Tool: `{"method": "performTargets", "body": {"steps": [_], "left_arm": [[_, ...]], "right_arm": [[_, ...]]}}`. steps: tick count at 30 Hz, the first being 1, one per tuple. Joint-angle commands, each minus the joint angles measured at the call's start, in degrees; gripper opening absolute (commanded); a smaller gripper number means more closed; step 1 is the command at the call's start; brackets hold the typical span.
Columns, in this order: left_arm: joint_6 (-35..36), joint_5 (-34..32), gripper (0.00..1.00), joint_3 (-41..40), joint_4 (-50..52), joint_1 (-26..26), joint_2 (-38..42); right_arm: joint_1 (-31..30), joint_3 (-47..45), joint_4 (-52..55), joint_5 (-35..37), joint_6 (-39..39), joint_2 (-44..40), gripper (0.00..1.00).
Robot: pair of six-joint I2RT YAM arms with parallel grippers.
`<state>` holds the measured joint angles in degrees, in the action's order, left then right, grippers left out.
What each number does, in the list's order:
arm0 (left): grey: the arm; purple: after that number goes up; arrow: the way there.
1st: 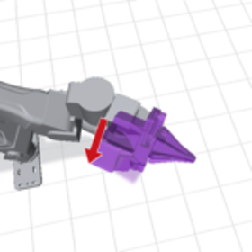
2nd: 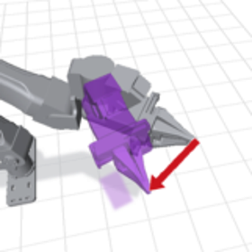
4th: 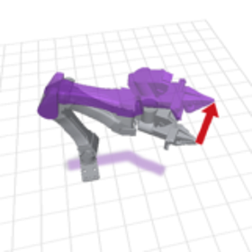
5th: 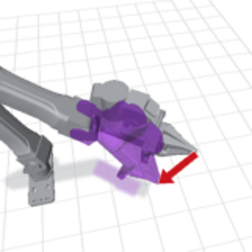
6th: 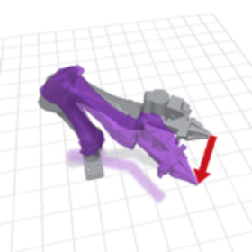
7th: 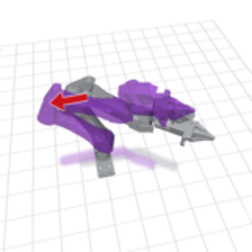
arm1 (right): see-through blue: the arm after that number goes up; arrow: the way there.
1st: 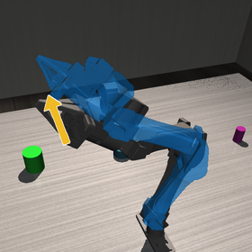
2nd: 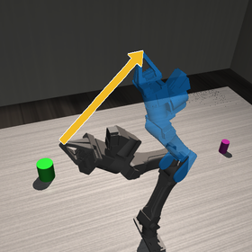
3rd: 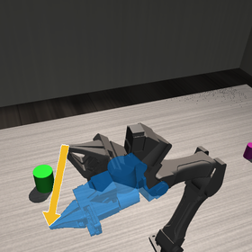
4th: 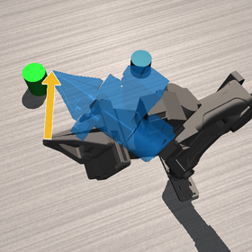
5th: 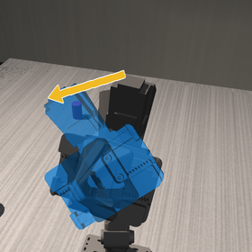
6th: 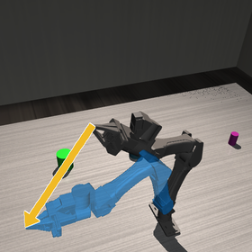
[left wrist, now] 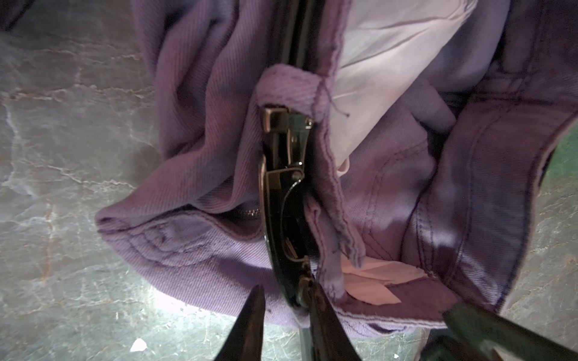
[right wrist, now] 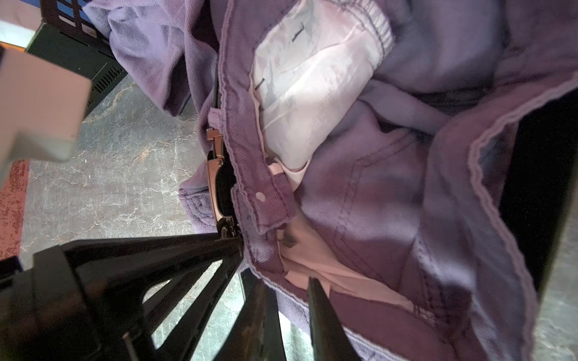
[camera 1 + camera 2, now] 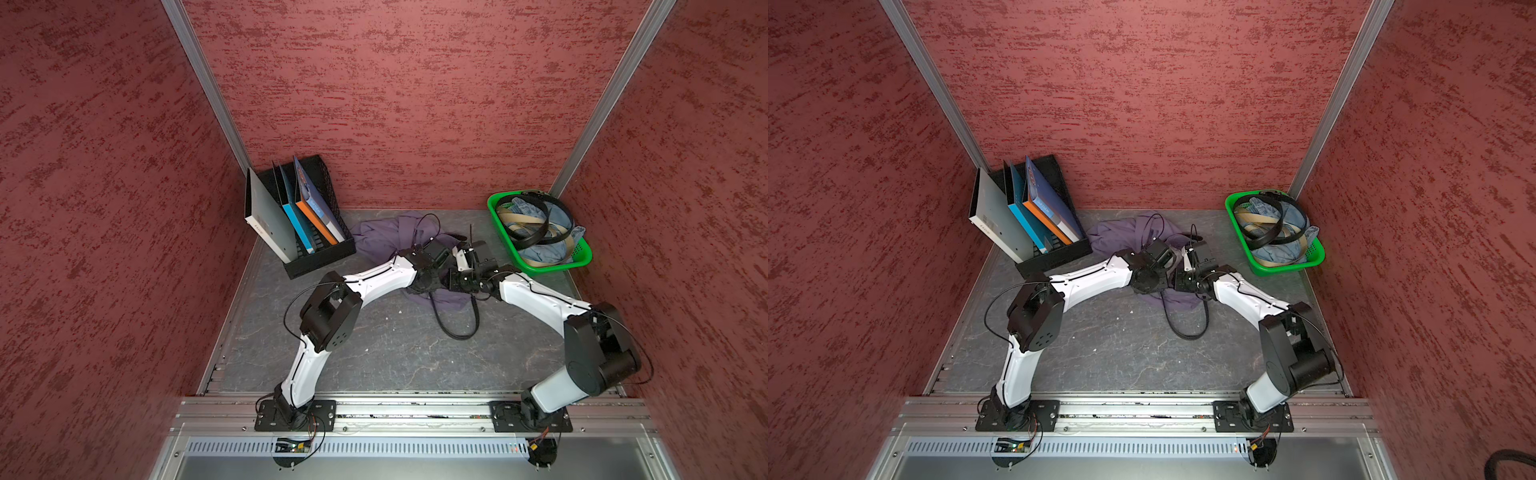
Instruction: Remove the belt from the trousers
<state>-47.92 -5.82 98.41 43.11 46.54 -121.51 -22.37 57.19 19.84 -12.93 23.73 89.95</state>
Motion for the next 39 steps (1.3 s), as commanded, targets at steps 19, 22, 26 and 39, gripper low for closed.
{"method": "performTargets", "body": {"steps": [19,22,26,39], "left_arm": [[-1.6,1.5,0.11,-0.4,-1.9,-1.5,-2.7],[-1.5,1.6,0.11,-0.3,-1.9,-1.6,-2.7],[-1.4,1.4,0.10,0.0,-2.0,-1.7,-2.7],[-1.2,1.7,0.14,3.8,-0.7,-2.1,-4.0]], "right_arm": [[0.7,-0.8,-0.6,-1.4,0.2,-1.6,0.25],[0.7,-0.6,-0.5,-1.6,0.1,-1.6,0.25],[0.7,-0.5,0.2,-2.2,-0.3,-2.4,0.26],[-8.8,-4.6,15.6,3.1,-0.2,-9.6,0.32]]}}
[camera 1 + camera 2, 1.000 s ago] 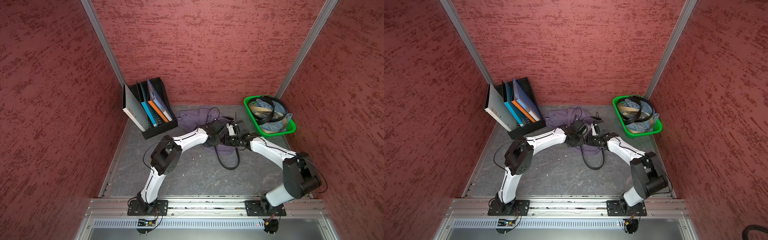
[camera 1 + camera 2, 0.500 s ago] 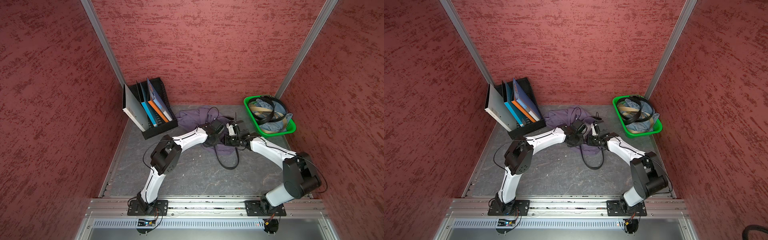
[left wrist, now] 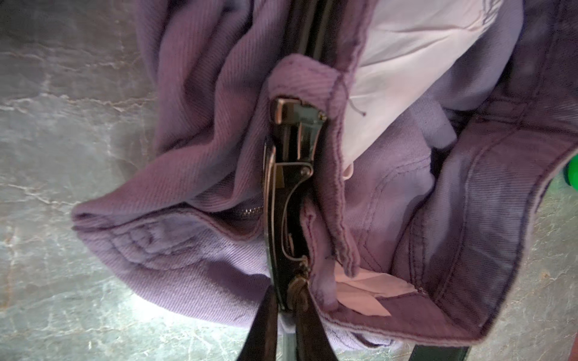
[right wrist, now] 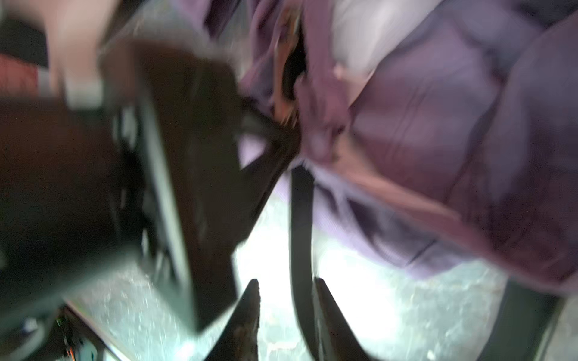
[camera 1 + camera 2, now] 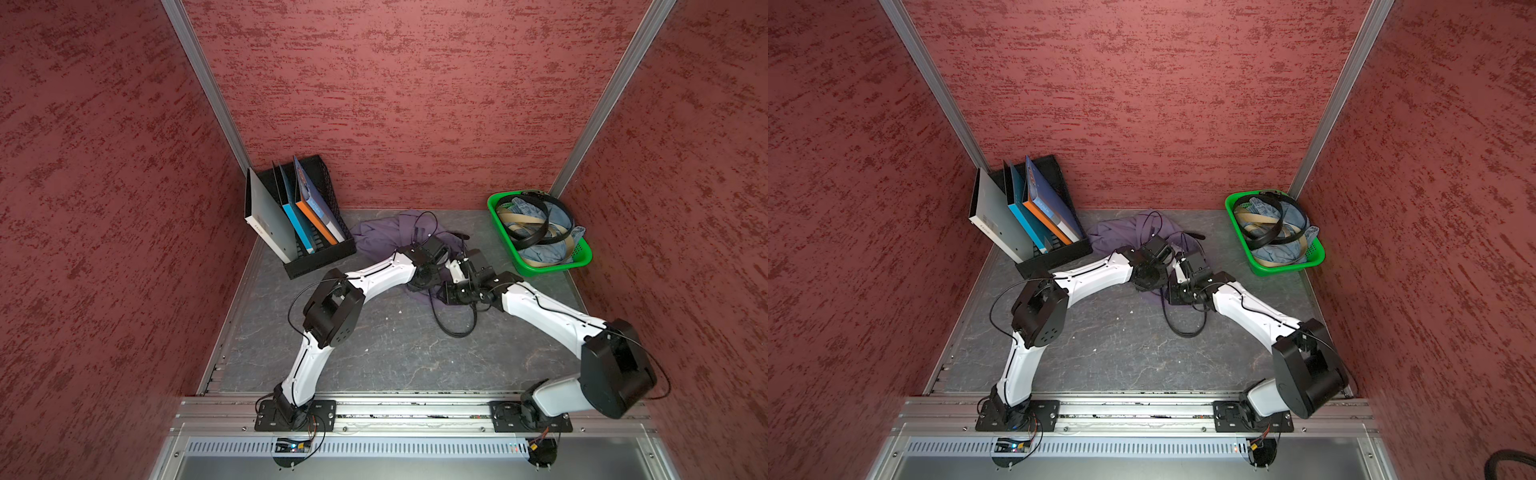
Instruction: Remove the belt from the trousers
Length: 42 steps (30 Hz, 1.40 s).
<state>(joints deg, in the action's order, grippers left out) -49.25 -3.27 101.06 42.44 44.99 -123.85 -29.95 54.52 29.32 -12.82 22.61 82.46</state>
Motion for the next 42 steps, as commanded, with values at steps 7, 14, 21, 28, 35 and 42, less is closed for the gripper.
{"method": "performTargets", "body": {"steps": [7,14,21,28,35,42], "left_arm": [[0.2,-0.6,0.14,1.0,-0.2,-0.8,-1.5],[0.0,-0.3,0.14,0.6,-0.4,-0.9,-1.4],[-0.2,0.3,0.14,0.5,-0.6,-0.9,-1.2],[-0.2,0.4,0.14,0.7,-0.6,-1.0,-0.7],[-0.1,0.8,0.14,0.5,-0.6,-1.2,-0.6],[-0.1,1.0,0.14,-0.4,-1.0,-1.5,0.2]], "right_arm": [[-5.3,-5.6,5.9,5.0,3.3,-3.4,0.34],[-6.3,-7.2,0.9,5.5,3.8,-1.0,0.35],[-6.3,-7.8,-2.6,6.3,3.9,2.3,0.35],[-6.3,-9.6,-7.8,6.5,5.0,6.3,0.35],[-6.3,-12.6,-17.7,10.0,7.2,5.5,0.35],[-6.3,-12.5,-23.3,9.6,6.9,7.0,0.34]]}}
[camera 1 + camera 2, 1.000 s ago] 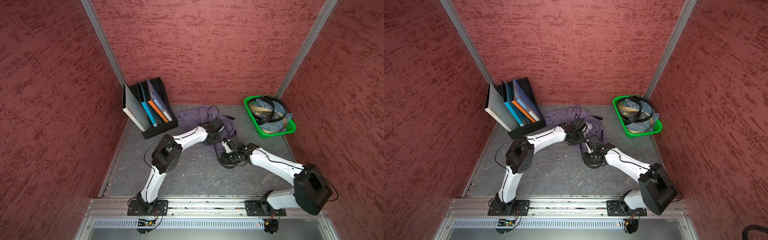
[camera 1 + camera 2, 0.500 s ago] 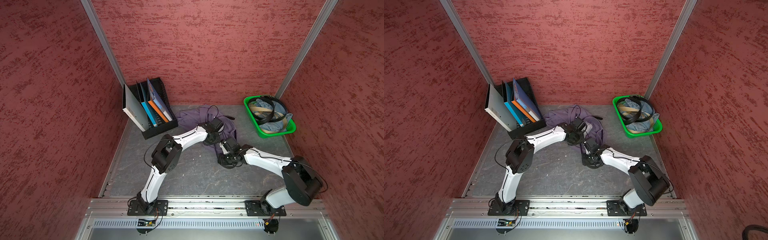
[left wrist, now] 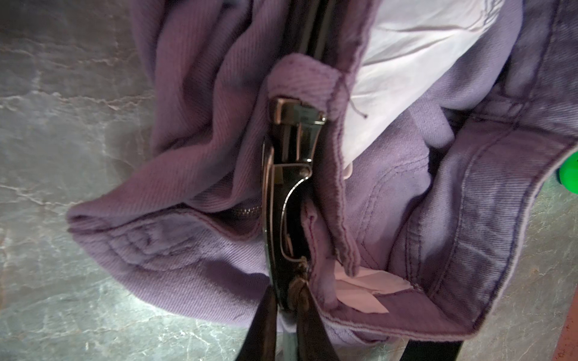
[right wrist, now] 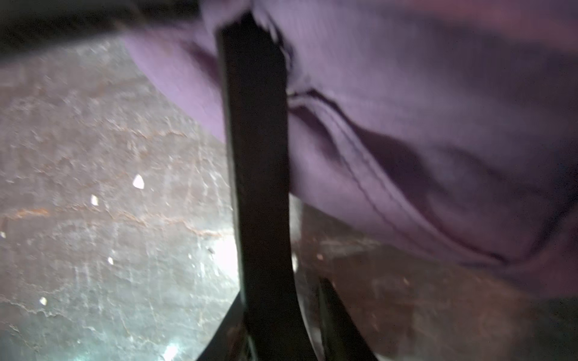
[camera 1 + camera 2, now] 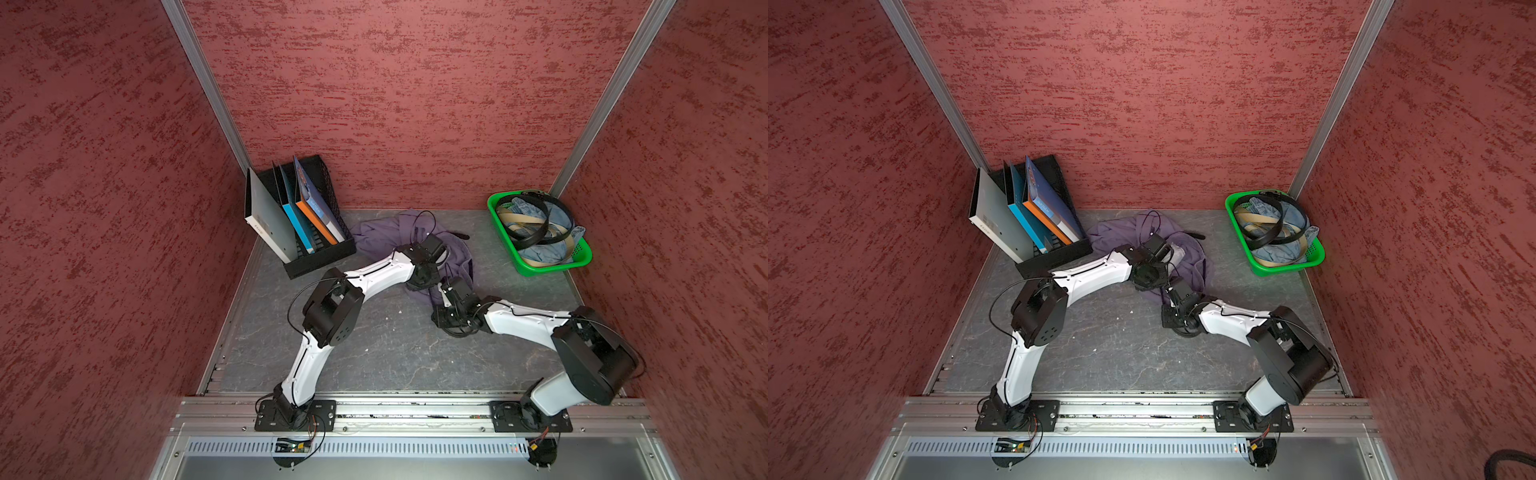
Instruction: Remove the belt from the trousers
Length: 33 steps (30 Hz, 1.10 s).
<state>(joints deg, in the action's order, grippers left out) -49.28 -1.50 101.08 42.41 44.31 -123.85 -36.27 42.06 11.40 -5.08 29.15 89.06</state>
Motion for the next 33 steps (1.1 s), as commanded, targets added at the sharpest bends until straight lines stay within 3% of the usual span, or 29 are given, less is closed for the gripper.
{"method": "performTargets", "body": {"steps": [1,12,14,17,33], "left_arm": [[-0.1,-0.7,0.14,-0.6,-1.0,-0.8,0.3],[-0.1,-0.7,0.14,-1.1,-1.3,-1.0,0.7],[-0.1,-0.6,0.14,-0.9,-1.4,-1.0,0.7],[0.0,-0.6,0.14,-0.8,-1.3,-1.0,0.6],[1.5,-2.1,0.14,5.4,0.8,-2.6,-3.8]], "right_arm": [[0.0,-0.4,-6.3,2.0,0.3,0.2,0.33],[0.0,1.5,-10.7,5.6,-1.1,3.8,0.26],[0.0,2.1,-11.4,5.4,-1.6,5.1,0.19],[0.0,2.7,-10.9,4.7,-2.0,6.4,0.00],[0.0,-2.2,7.0,0.1,-2.2,-9.8,0.00]]}}
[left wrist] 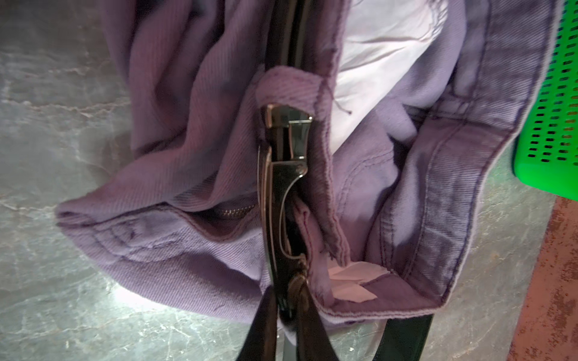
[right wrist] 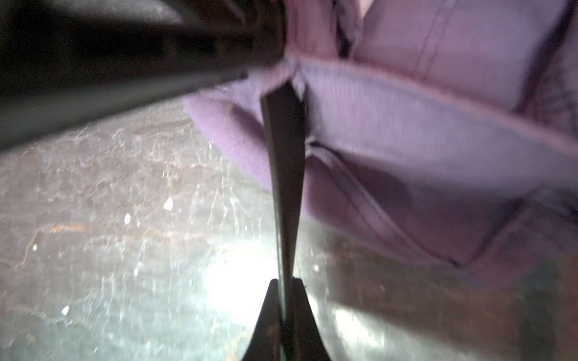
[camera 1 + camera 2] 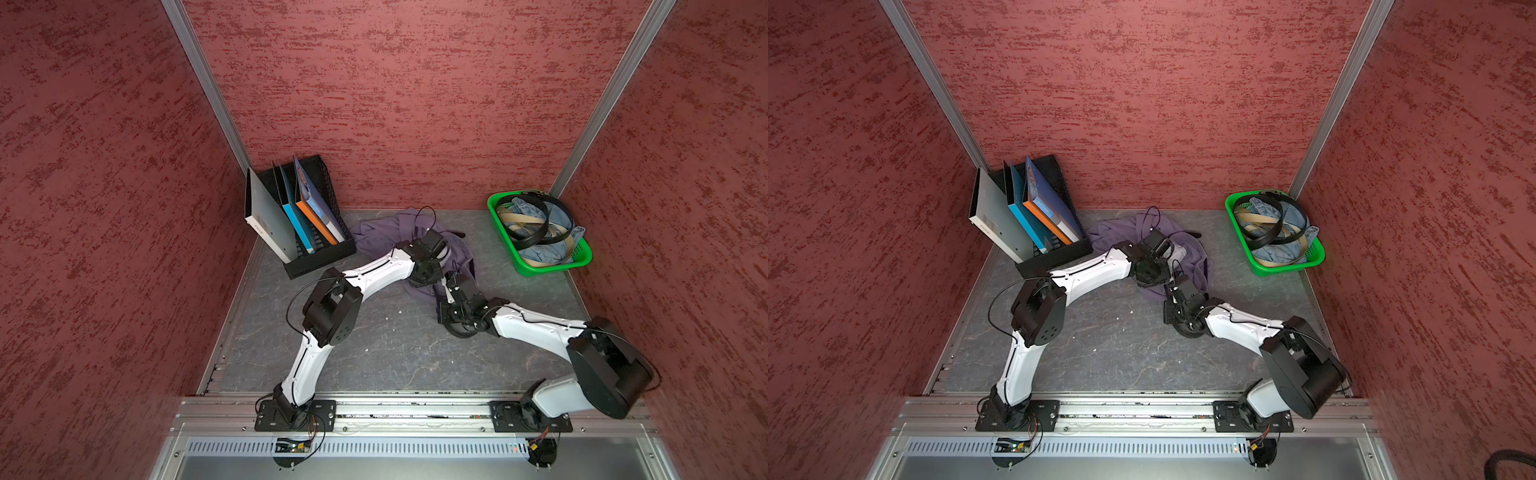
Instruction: Remove the belt from the trousers
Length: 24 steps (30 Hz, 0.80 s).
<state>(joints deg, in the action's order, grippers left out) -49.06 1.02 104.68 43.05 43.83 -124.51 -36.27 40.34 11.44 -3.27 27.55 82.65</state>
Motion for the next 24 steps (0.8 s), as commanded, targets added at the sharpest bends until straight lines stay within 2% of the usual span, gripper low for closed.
{"method": "performTargets", "body": {"steps": [1,9,14,20,24], "left_arm": [[1.4,-4.7,0.13,2.4,0.4,-2.2,-3.7],[2.1,-5.1,0.13,6.4,1.6,-2.9,-6.8],[2.5,-5.6,0.12,7.2,2.2,-3.4,-7.1],[2.8,-5.5,0.12,7.6,2.1,-3.8,-6.9],[3.0,-5.6,0.13,8.1,2.3,-4.0,-7.0]], "right_arm": [[0.0,-0.6,7.7,-1.9,-0.5,-4.0,0.00],[0.0,-2.4,13.8,-3.7,0.1,-9.7,0.00],[0.0,-3.7,19.1,-7.8,2.4,-11.5,0.00],[-0.1,-1.6,32.3,-9.7,5.3,-11.6,0.00],[-0.2,-1.7,38.5,-11.2,10.2,-11.8,0.00]]}}
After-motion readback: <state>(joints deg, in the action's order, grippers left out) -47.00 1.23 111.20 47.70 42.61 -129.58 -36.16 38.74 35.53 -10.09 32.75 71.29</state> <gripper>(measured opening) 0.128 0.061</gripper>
